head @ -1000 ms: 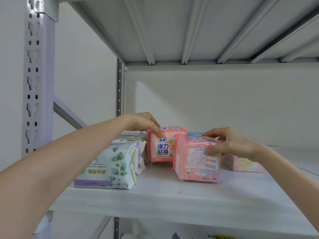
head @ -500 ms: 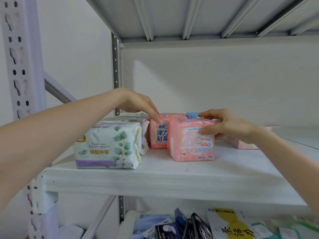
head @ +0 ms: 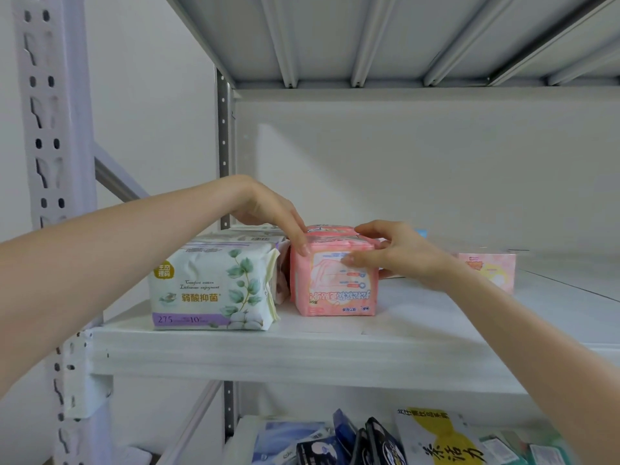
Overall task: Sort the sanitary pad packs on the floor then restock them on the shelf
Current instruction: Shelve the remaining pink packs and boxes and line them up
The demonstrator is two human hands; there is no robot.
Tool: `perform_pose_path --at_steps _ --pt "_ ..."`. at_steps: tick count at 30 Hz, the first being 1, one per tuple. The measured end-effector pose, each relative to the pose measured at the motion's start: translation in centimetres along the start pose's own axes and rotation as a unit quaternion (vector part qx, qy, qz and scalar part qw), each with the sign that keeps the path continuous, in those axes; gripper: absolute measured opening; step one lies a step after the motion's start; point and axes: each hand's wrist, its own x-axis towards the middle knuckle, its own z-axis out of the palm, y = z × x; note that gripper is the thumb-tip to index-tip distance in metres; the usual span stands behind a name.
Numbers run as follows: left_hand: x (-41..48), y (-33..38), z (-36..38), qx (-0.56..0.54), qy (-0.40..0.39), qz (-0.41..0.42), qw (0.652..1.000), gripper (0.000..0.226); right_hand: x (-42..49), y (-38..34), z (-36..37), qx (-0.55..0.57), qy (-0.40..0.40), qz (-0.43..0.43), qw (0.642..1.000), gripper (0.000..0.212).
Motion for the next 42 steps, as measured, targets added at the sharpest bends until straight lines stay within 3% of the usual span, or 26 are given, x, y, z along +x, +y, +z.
perform_pose_path --at_steps 3,9,17,23,29,33,37,42 --pt "0.2 -0.4 -0.2 -0.028 -0.013 0.011 0.999 0.077 0.3 0.0 0.5 0.003 0.009 0.0 1.0 0.082" --pt "0.4 -1.0 0.0 -0.046 -0.031 0.036 0.998 0.093 0.8 0.3 1.0 -0.002 0.025 -0.009 1.0 0.081" --pt "0.0 -0.9 0.3 -0.067 -0.027 0.03 0.997 0.085 1.0 0.7 1.1 -0.007 0.026 -0.007 1.0 0.09" --pt "-1.4 0.1 0.6 -0.07 -0.002 0.001 0.998 0.076 0.7 0.6 1.2 -0.017 0.036 -0.008 0.999 0.078" --pt "-3.0 0.5 0.7 -0.089 0.069 -0.033 0.993 0.075 0.0 0.2 1.7 -0.034 0.068 -0.042 0.996 0.062" --pt "-5.1 -0.9 1.3 -0.164 0.13 -0.004 0.978 0.095 -0.9 0.1 1.7 -0.04 0.078 -0.054 0.995 0.063" --pt "-7.2 -3.0 2.2 -0.244 0.249 0.05 0.936 0.101 -2.2 -0.7 1.2 -0.063 0.102 -0.065 0.991 0.065" --pt "-9.4 -5.4 4.5 -0.256 0.392 0.075 0.88 0.085 -4.3 -2.7 1.7 -0.135 0.148 -0.078 0.977 0.069"
